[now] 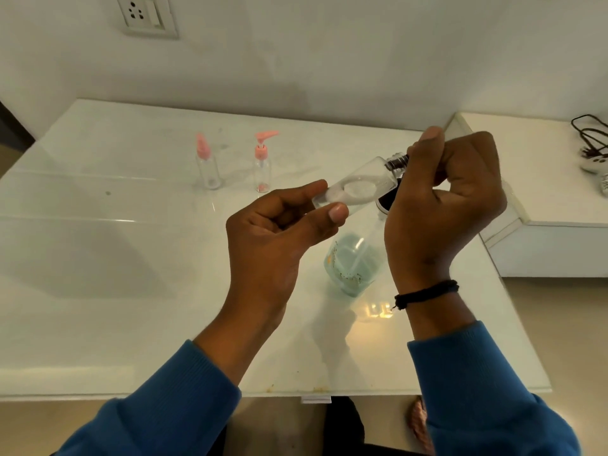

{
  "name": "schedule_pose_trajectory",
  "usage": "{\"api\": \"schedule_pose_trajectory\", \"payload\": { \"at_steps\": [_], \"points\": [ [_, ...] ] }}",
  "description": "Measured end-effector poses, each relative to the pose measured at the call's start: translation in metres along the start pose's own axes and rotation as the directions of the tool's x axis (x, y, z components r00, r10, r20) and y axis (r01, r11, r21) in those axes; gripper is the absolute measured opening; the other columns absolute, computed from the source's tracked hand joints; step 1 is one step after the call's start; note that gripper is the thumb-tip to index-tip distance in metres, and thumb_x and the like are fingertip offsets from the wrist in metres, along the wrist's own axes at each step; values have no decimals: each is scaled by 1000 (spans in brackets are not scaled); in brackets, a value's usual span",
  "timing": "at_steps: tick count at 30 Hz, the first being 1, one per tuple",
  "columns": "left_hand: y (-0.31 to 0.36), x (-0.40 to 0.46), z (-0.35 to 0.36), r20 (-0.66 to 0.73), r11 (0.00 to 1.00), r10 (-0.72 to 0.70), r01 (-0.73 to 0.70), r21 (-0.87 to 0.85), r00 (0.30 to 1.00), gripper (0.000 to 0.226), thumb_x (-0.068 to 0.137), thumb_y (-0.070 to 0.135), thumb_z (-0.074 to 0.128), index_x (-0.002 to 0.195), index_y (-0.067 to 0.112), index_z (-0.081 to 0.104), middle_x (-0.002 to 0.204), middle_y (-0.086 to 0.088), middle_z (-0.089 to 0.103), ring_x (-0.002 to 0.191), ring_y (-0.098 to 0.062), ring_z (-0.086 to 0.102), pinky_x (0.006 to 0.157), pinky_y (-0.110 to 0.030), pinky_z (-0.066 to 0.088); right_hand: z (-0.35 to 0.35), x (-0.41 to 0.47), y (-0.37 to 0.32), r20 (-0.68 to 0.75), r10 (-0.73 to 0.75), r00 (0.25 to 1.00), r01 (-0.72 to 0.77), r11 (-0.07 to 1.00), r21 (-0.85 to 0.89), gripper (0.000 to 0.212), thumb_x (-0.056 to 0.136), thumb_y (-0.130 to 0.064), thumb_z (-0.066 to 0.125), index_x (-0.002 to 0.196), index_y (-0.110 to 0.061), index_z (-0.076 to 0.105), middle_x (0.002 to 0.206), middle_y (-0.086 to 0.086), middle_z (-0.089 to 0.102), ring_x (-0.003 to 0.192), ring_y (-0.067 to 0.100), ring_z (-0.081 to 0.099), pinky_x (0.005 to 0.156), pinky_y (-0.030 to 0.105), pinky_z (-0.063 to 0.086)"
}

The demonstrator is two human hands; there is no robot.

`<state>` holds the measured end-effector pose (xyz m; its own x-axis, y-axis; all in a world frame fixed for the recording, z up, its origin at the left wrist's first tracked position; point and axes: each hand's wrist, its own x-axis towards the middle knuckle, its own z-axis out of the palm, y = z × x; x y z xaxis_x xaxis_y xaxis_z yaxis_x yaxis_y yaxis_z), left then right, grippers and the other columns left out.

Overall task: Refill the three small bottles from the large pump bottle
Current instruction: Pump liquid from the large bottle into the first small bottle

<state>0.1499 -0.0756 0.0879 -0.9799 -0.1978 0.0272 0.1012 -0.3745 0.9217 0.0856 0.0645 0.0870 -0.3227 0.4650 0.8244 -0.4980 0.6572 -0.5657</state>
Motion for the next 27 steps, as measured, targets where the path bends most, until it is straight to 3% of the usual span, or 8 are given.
{"api": "schedule_pose_trajectory", "payload": {
  "at_steps": [3, 13, 18, 23, 27],
  "points": [
    [-1, -1, 0, 0, 1000, 1, -1, -20, 1000, 41, 61, 19, 82, 102, 13, 76, 93, -7, 79, 91, -31, 76, 78, -32, 62, -1, -6, 1, -14, 18, 1000, -18, 1000, 24, 40, 99, -5, 60, 60, 1, 55, 62, 13, 51, 62, 8, 40, 57, 45, 40],
    [-1, -2, 1, 4, 1000, 7, -7, 3, 1000, 42, 62, 20, 82, 103, 13, 76, 95, -6, 79, 91, -29, 76, 78, -32, 62, -1, -11, 2, -7, 18, 1000, -18, 999, 29, 38, 100, -7, 60, 63, 1, 59, 64, 13, 53, 63, 14, 44, 58, 52, 41],
    [-1, -1, 1, 12, 1000, 4, -4, 2, 1000, 43, 63, 21, 82, 104, 12, 75, 96, -5, 79, 92, -29, 76, 78, -32, 62, 0, -1, 1, -4, -19, 1000, 19, 1000, 6, 39, 98, -5, 61, 60, -1, 53, 63, 9, 49, 61, 22, 43, 56, 49, 39],
    [-1, -1, 0, 6, 1000, -2, 2, -9, 1000, 43, 64, 18, 81, 105, 10, 75, 95, -5, 79, 91, -29, 76, 78, -33, 62, 0, -8, 2, -2, 9, 1000, -9, 999, 36, 38, 99, -6, 61, 62, 0, 57, 64, 10, 51, 64, 13, 43, 56, 48, 39],
    [-1, -1, 0, 1, 1000, -6, 6, -15, 1000, 42, 63, 18, 82, 103, 11, 75, 95, -6, 79, 91, -31, 76, 78, -33, 62, 1, -2, 1, 2, -5, 1000, 5, 1000, 9, 40, 98, -6, 61, 59, 0, 54, 63, 8, 49, 61, 18, 43, 57, 48, 40]
  ]
}}
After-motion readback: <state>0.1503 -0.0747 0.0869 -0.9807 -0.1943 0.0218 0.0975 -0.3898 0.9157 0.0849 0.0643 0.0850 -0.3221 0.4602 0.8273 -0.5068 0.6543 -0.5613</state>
